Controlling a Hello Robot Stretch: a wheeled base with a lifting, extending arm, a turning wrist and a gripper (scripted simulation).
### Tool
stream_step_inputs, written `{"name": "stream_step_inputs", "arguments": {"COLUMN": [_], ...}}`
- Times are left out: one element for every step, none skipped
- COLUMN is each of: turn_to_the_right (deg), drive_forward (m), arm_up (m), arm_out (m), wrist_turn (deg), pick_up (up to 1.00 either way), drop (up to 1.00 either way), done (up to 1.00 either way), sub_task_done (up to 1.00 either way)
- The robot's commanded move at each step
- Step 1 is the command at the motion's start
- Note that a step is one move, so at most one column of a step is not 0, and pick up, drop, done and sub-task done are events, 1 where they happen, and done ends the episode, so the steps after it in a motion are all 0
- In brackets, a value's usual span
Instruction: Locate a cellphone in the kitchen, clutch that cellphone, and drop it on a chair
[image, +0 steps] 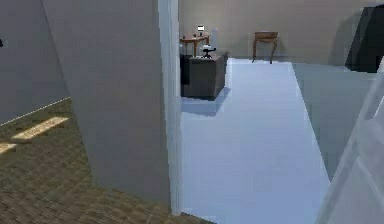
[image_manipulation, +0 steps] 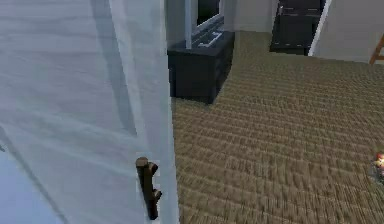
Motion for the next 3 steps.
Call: {"name": "stream_step_inputs", "arguments": {"turn_to_the_right": [24.0,0.0,3.0], "drive_forward": [0.0,1.0,0.0], "arm_up": [0.0,0.0,0.0], "arm_out": [0.0,0.0,0.0], "wrist_turn": [0.0,0.0,0.0], "pick_up": [0.0,0.0,0.0], "drop": [0.0,0.0,0.0], "done": [0.0,0.0,0.0], "sub_task_done": [0.0,0.0,0.0]}}
